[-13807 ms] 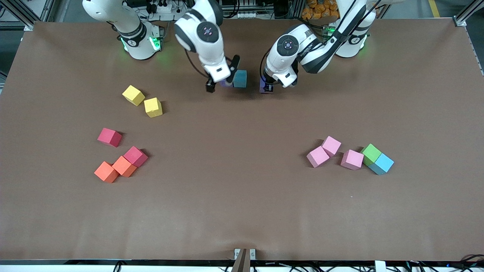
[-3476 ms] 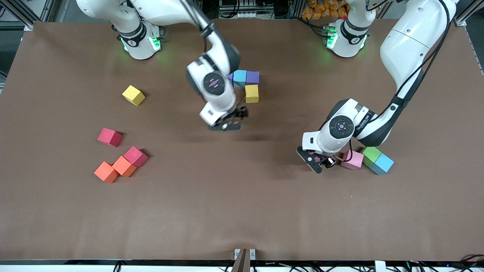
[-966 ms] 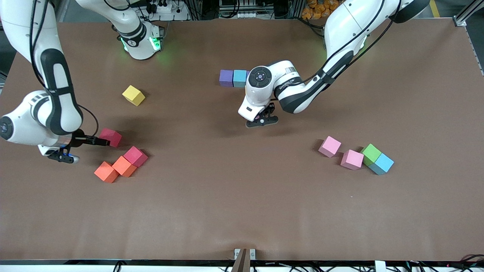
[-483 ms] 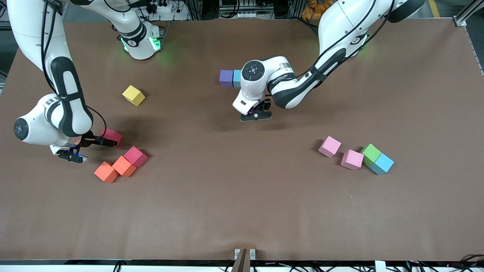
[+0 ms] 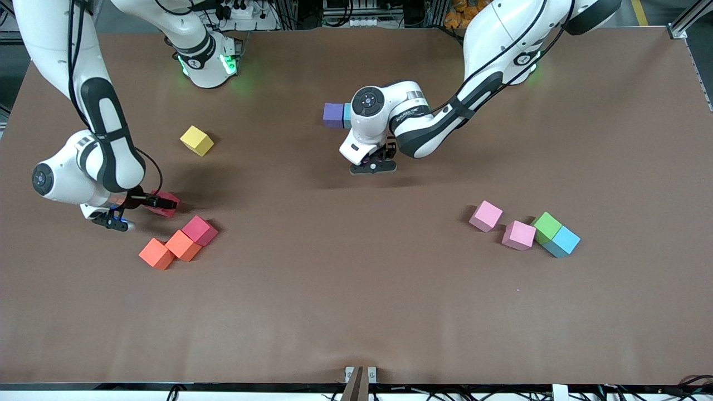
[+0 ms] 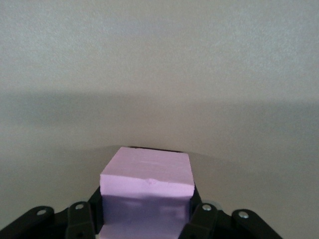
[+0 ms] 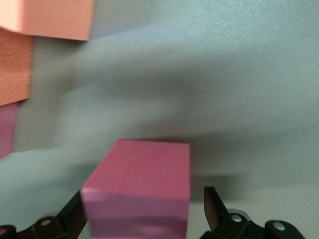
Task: Form number 2 with 11 blocks
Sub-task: 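Place the pink cube below yellow with the left gripper while the right lifts pink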
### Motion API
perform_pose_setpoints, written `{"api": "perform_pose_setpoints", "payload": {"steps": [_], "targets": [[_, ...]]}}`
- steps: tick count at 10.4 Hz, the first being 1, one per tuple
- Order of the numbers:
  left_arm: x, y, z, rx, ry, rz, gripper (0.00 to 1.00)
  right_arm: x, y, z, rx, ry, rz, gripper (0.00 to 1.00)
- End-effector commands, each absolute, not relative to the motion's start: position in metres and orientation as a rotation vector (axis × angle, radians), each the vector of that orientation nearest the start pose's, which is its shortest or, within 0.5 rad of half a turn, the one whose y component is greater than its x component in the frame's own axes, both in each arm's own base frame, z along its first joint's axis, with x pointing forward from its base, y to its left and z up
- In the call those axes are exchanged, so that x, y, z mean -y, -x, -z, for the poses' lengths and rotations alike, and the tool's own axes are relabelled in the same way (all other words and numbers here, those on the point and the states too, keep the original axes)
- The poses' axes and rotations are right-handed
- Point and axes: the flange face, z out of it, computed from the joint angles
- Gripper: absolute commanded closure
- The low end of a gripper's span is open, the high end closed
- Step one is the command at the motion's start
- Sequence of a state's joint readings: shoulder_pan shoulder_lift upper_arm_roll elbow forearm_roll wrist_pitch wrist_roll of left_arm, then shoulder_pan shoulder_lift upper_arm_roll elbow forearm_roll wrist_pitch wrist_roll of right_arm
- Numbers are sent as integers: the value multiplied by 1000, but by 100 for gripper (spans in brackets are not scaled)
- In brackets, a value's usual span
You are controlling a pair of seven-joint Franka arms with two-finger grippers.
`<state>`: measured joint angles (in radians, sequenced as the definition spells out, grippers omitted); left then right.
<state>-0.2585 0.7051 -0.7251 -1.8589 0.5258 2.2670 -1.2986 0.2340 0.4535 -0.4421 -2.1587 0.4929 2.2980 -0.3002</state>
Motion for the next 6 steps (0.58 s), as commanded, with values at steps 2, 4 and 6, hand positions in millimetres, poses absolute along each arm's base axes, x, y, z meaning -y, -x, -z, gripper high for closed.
{"api": "perform_pose_setpoints", "payload": {"steps": [2, 4, 6], "targets": [[504, -368, -203, 31, 3093, -124, 87, 102, -514, -208, -406, 2873, -229, 0], [504, -363, -200, 7, 3083, -120, 86, 103, -513, -207, -407, 2878, -223, 0], [502, -359, -197, -19, 3073, -109, 82, 106, -514, -204, -389, 2889, -210, 0]]}}
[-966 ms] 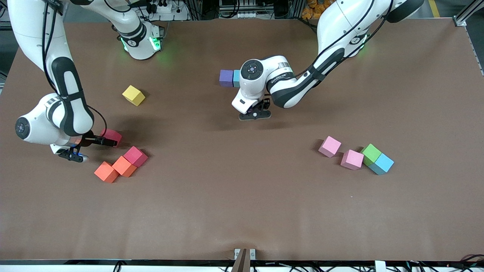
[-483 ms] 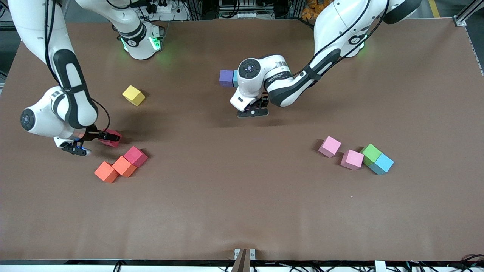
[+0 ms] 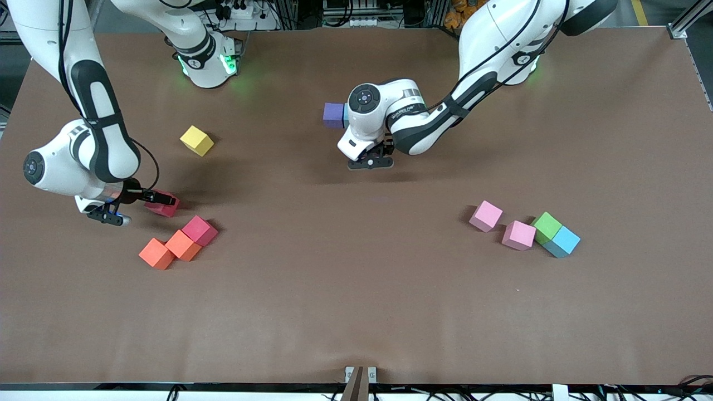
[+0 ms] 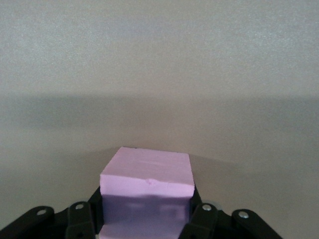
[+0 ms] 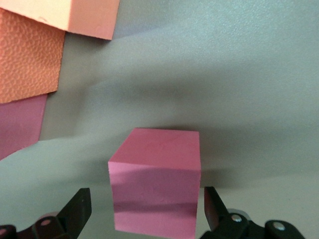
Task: Form number 2 with 11 blocks
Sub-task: 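Place the pink cube below yellow with the left gripper while the right lifts pink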
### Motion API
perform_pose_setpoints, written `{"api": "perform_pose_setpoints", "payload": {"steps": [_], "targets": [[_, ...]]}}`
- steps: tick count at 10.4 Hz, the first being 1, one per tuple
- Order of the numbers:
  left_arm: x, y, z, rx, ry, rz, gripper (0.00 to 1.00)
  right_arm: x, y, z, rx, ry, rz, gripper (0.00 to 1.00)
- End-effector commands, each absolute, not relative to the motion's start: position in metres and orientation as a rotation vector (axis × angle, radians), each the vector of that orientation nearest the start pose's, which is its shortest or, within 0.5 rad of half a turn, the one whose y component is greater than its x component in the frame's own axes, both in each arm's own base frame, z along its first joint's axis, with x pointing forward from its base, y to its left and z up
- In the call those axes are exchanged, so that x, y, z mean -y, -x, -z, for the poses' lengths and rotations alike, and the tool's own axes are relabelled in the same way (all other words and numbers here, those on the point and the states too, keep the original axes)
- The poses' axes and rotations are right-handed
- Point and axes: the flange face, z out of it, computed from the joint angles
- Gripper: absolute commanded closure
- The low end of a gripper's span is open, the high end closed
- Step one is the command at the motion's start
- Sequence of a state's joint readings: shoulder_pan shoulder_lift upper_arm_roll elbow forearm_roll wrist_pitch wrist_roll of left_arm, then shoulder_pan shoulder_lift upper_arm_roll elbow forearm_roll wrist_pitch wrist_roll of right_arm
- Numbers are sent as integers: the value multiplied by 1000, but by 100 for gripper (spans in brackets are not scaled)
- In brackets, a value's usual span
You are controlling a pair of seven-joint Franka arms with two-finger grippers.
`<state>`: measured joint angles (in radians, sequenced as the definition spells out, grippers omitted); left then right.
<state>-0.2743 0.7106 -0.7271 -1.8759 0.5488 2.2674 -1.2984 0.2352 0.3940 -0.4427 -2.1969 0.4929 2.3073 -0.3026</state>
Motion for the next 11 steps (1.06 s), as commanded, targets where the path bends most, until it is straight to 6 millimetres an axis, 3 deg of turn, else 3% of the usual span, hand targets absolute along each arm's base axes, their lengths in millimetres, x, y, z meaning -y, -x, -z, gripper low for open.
{"api": "perform_pose_setpoints", "payload": {"steps": [1, 2, 4, 6, 9, 11], "targets": [[502, -359, -197, -12, 3073, -109, 65, 108, -514, -204, -385, 2897, -196, 0], [502, -362, -198, 14, 3077, -106, 1, 107, -514, -204, -385, 2896, -198, 0], [504, -366, -202, 49, 3090, -119, 0, 108, -514, -203, -386, 2899, -196, 3], [505, -370, -209, 60, 3098, -102, 0, 109, -514, -203, -388, 2899, -198, 16], [506, -387, -256, 211, 3140, 2, 0, 108, -514, -202, -355, 2901, -197, 41], [482, -417, -283, 297, 3137, 80, 0, 108, -515, -201, -308, 2904, -197, 57]]}}
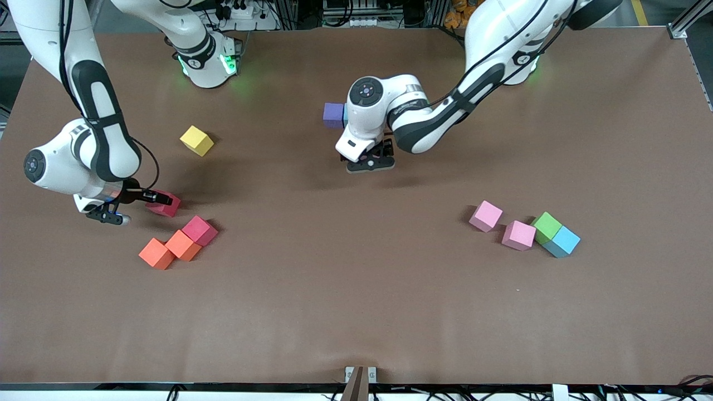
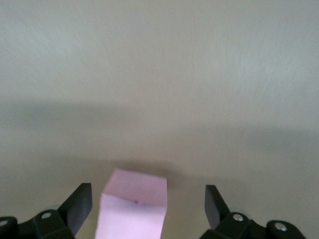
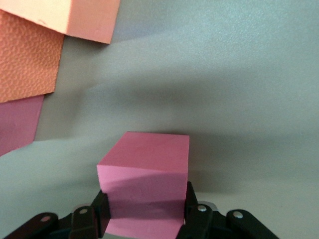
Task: Form number 2 with 11 blocks
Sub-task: 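Place the pink cube below yellow with the left gripper while the right lifts pink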
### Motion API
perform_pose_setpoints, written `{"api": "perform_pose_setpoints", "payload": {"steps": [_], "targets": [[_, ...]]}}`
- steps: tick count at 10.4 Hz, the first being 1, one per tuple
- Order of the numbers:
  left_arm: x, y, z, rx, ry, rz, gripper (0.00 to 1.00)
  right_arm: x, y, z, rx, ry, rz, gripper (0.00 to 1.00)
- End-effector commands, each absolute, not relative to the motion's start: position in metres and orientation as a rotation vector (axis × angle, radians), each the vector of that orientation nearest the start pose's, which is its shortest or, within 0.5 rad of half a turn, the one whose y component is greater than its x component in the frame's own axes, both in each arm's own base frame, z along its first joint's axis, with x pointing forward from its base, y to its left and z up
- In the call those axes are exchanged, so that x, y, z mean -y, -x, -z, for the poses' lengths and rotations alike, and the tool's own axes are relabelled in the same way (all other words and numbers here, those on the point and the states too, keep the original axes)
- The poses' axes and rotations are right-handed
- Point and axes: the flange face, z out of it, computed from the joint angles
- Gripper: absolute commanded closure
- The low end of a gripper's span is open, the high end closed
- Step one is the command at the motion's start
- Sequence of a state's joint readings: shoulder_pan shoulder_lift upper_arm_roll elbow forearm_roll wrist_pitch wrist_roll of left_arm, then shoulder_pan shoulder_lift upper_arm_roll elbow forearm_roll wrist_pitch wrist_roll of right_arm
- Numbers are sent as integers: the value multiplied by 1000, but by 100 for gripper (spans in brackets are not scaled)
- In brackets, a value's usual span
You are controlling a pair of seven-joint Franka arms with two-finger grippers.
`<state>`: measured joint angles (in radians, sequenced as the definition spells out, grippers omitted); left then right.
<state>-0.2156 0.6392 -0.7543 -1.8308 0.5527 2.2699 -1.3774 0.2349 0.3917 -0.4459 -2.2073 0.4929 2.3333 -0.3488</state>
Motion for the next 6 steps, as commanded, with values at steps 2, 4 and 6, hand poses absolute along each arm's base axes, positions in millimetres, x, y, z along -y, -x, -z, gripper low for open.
{"api": "perform_pose_setpoints", "payload": {"steps": [2, 4, 6], "targets": [[452, -444, -294, 384, 3082, 100, 0, 103, -527, -222, -270, 2887, -183, 61], [415, -470, -307, 295, 3042, 123, 0, 98, -549, -261, -191, 2870, -196, 61], [372, -501, -312, 72, 3029, 91, 0, 88, -564, -301, -146, 2903, -178, 61]]}}
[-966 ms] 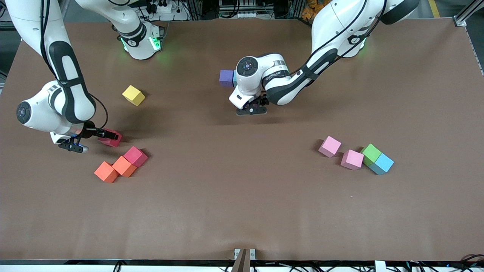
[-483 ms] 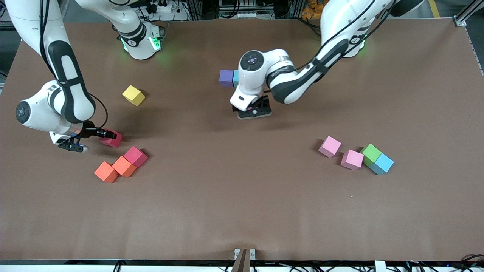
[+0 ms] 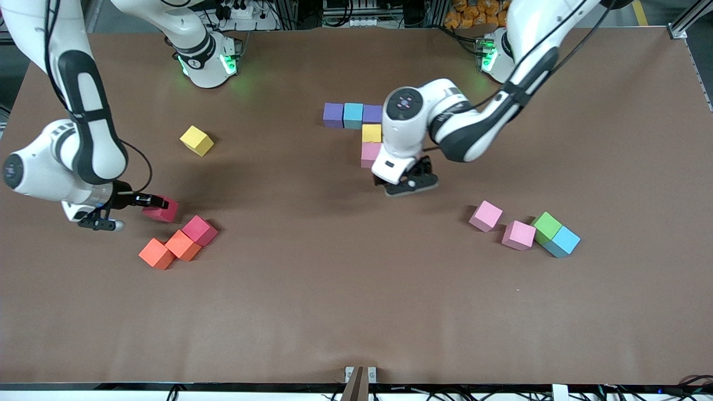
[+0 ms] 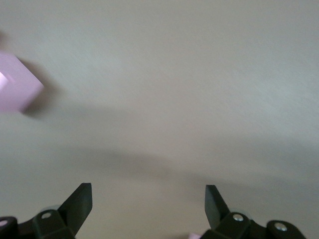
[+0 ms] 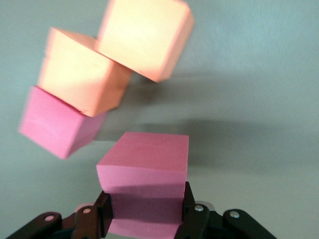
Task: Form number 2 with 11 blocks
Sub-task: 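Place the pink cube below yellow with the left gripper while the right lifts pink, then carry the pink cube to the column with the right gripper while the left reaches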
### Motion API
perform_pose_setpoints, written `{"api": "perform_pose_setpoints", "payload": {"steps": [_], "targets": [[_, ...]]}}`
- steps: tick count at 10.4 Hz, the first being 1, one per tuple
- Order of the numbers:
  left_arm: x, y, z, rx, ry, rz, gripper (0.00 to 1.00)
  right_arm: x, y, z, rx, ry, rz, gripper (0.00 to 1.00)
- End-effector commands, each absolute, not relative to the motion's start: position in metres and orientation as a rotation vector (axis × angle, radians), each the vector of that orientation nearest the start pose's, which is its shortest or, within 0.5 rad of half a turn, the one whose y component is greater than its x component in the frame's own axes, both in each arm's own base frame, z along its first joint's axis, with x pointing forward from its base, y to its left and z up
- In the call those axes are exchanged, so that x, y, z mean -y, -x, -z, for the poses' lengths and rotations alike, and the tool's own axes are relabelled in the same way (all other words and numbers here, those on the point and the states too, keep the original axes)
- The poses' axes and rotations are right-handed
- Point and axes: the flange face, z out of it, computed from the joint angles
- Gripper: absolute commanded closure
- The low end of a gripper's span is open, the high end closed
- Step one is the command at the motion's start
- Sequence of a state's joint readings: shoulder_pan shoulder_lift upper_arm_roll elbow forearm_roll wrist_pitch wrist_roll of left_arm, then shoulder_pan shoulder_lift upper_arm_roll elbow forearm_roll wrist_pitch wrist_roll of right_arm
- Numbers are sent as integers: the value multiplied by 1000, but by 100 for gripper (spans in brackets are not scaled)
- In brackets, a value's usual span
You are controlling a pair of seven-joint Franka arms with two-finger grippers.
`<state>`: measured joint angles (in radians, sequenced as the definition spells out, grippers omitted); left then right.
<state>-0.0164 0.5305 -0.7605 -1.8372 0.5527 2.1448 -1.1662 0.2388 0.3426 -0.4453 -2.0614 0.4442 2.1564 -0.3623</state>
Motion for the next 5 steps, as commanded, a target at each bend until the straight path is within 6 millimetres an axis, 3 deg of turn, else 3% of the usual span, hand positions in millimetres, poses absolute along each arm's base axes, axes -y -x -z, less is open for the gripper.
{"api": "perform_pose_setpoints", "payload": {"steps": [1, 2, 3, 5], "targets": [[356, -511, -314, 25, 3024, 85, 0, 74, -572, -320, -146, 2913, -196, 61], [340, -518, -316, -69, 2998, 66, 0, 48, -582, -339, -156, 2919, -219, 61], [308, -530, -318, -211, 2961, 12, 0, 20, -587, -350, -150, 2917, -237, 61], [253, -544, -325, -401, 2972, -92, 0, -41, -592, -361, -84, 2915, -233, 60]]}}
